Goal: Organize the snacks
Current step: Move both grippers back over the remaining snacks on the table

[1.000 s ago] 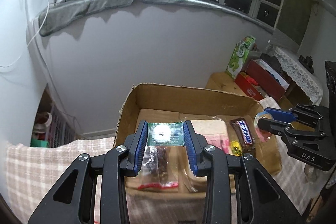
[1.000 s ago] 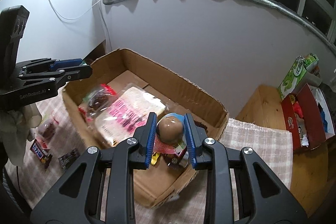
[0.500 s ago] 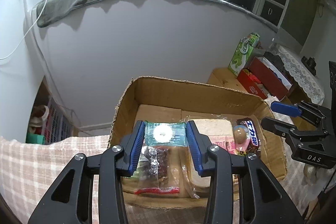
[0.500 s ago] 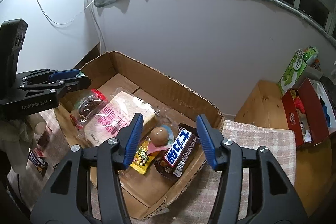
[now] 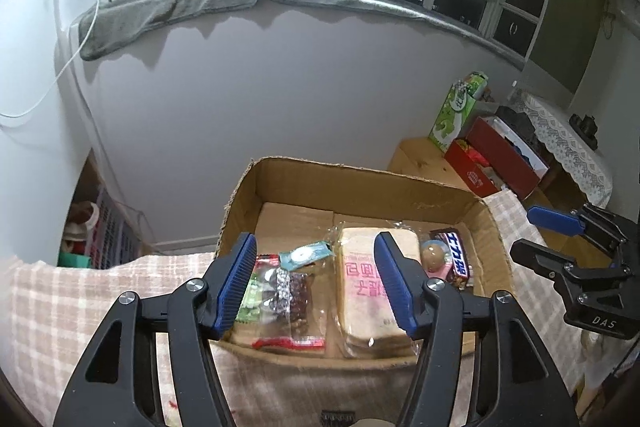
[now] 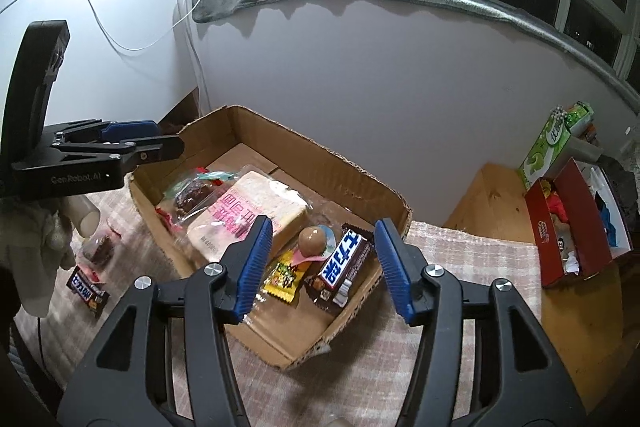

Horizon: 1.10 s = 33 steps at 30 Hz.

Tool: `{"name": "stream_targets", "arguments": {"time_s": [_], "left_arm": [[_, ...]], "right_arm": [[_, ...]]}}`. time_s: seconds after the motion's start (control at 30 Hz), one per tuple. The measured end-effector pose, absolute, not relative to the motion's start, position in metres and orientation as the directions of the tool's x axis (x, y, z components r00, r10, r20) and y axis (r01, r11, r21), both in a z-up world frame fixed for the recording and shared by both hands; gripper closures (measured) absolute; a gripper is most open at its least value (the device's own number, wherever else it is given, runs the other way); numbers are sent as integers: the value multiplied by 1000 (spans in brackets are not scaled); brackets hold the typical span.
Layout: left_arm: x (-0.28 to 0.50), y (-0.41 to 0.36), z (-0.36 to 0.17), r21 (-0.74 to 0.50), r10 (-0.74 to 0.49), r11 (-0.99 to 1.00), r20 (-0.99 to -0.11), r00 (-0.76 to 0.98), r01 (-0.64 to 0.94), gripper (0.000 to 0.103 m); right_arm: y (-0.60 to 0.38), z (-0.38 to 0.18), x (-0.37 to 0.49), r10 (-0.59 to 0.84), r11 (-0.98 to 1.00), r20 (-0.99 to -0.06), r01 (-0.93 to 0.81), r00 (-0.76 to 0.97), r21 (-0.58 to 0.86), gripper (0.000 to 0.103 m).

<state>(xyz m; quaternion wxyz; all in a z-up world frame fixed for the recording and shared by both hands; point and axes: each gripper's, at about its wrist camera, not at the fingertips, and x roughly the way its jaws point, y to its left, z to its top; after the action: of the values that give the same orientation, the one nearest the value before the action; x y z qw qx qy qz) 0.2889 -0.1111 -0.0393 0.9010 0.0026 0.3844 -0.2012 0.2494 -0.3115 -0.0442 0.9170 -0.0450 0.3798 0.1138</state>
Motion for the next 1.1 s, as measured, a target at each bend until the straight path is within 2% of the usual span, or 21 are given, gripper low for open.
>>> {"name": "stream_targets", "arguments": {"time_s": [0.07,0.5,0.7,1.1], "left_arm": [[281,-107,-35,-149,-361,919,-691,627,365,42],[212,-33,-37,-197,-375,922,-676,635,334,42],[181,1,-62,-245,-387,920,-700,600,307,42],[159,16,-111,-352,-446,895,-735,511,275,43]], "right_arm": [[-311,-41,244,178,970,-702,-245,689,6,36],[-288,-51,181,287,942,-709,-326,644,85,36],[-274,-70,150,337,920,-730,-372,595,122,36],[-249,-110,120,402,884,-775,-426,487,190,36]]}}
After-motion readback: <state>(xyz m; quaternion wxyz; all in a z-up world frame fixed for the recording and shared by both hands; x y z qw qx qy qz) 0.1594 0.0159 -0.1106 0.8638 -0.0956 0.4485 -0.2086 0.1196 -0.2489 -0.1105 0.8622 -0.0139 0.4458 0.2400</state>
